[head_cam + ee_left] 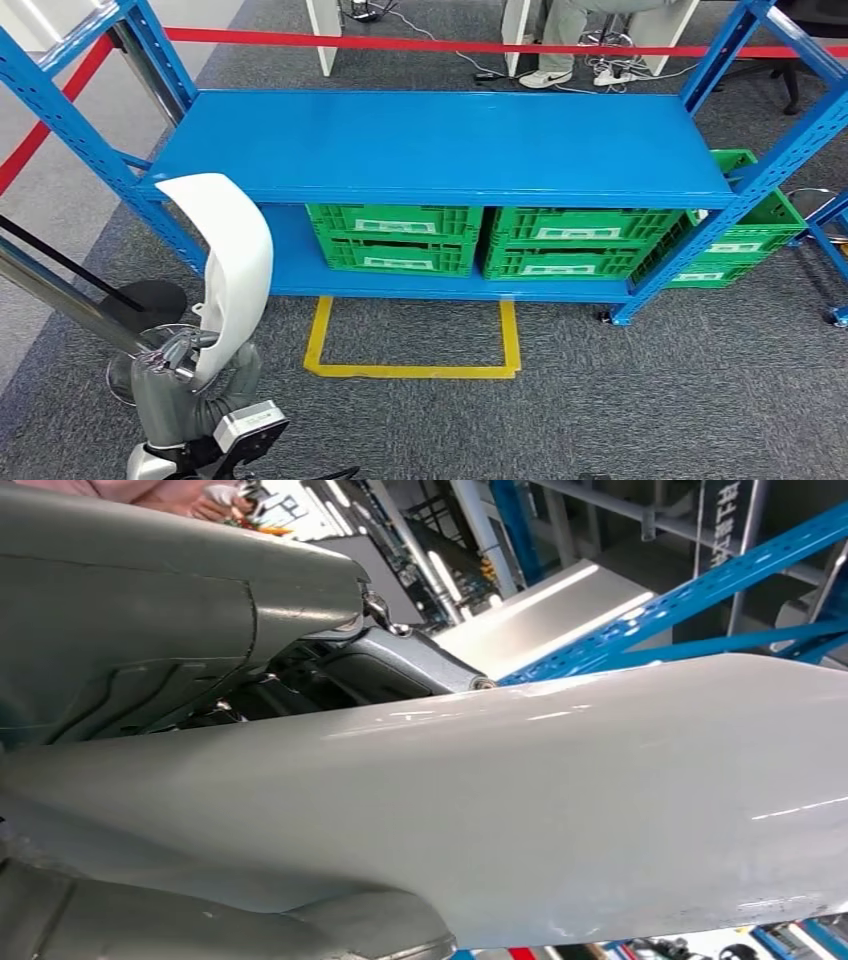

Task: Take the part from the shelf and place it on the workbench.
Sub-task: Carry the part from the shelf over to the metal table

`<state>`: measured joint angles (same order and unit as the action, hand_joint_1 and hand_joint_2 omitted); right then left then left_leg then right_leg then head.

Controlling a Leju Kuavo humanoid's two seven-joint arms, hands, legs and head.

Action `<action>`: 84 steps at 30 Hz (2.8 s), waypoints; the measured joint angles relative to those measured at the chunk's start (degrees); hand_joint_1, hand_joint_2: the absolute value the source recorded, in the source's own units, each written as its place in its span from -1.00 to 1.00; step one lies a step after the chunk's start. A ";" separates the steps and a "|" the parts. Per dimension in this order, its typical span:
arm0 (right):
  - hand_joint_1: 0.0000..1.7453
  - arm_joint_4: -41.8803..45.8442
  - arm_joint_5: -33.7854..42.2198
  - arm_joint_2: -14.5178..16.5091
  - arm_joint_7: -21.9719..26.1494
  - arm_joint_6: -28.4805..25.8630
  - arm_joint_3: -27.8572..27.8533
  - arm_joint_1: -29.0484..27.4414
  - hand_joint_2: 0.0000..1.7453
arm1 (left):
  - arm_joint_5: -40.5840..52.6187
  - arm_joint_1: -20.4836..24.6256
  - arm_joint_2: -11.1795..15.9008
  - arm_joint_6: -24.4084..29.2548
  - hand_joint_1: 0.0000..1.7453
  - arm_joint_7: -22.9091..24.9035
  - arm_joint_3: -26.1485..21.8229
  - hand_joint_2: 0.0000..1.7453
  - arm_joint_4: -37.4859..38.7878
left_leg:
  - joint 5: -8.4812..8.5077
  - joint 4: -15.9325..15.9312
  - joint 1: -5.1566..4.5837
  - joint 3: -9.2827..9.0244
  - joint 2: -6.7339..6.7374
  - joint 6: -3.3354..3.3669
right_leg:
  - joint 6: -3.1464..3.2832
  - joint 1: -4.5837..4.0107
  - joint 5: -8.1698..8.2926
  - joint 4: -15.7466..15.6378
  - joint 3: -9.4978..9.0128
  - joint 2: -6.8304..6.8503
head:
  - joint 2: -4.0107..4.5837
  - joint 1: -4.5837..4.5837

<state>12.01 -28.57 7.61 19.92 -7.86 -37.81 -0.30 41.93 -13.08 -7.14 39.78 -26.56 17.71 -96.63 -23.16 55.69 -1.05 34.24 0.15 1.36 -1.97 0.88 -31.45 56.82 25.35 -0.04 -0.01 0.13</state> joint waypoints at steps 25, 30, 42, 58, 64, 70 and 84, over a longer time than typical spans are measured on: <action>-1.00 0.14 -1.88 0.06 0.80 1.48 -1.75 0.03 1.00 | -4.67 0.25 0.26 -0.97 1.00 -0.47 -1.50 1.00 1.07 | -3.34 -1.71 0.42 -4.59 0.61 0.95 | -0.58 -0.15 -3.16 15.75 13.79 0.36 | 0.01 -0.12; -1.00 0.22 -1.88 0.06 0.71 1.23 -2.29 0.20 1.00 | -6.92 0.56 0.14 -2.61 1.00 -1.18 -1.60 1.00 1.33 | -0.89 -0.12 0.05 -0.57 0.83 0.25 | 0.00 -0.33 0.98 2.26 1.49 0.53 | 0.01 -0.15; -1.00 0.40 -1.93 0.13 0.21 1.06 -3.77 -0.12 1.00 | -8.28 1.13 0.07 -3.73 1.00 -1.73 -1.54 1.00 2.24 | -9.84 15.03 0.79 2.01 0.20 -2.12 | 2.42 -0.50 3.77 -1.13 5.29 -0.83 | 0.01 0.04; -1.00 0.43 -2.84 0.54 0.17 1.53 -5.08 -0.16 1.00 | -8.28 1.59 -0.07 -4.68 1.00 -1.90 -1.36 1.00 2.78 | -3.89 -0.52 1.12 -4.24 3.64 0.42 | -1.32 0.15 0.12 9.93 10.41 0.66 | 0.01 -0.74; -1.00 0.45 -3.43 0.72 0.34 1.63 -5.66 -0.07 1.00 | -8.17 1.64 0.00 -4.62 1.00 -1.80 -1.16 1.00 2.82 | -3.57 0.25 0.76 -3.74 5.80 -1.31 | 0.78 -0.29 2.75 -0.93 4.54 2.28 | 0.01 -0.63; -1.00 0.45 -3.88 0.72 0.43 1.82 -6.09 0.18 1.00 | -8.39 1.41 0.34 -4.52 1.00 -1.73 -1.11 1.00 2.89 | -13.28 15.59 1.26 1.73 0.43 -2.30 | 2.62 -0.38 4.48 -0.94 5.95 -0.93 | 0.01 -0.43; -1.00 0.45 -4.92 0.76 0.50 1.76 -6.96 0.22 1.00 | -8.99 1.23 0.45 -4.33 1.00 -2.09 -1.31 1.00 2.97 | -4.87 0.07 1.42 -5.00 0.07 0.61 | -0.55 -0.50 -0.47 11.33 14.35 -1.08 | 0.01 -1.13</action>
<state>12.46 -33.49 8.37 20.41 -6.10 -44.77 -0.07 32.94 -11.84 -6.69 35.45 -28.65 16.40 -93.66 -28.03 55.76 0.37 29.23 0.22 1.97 -2.51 0.38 -31.92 68.15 39.70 -1.13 0.00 -1.00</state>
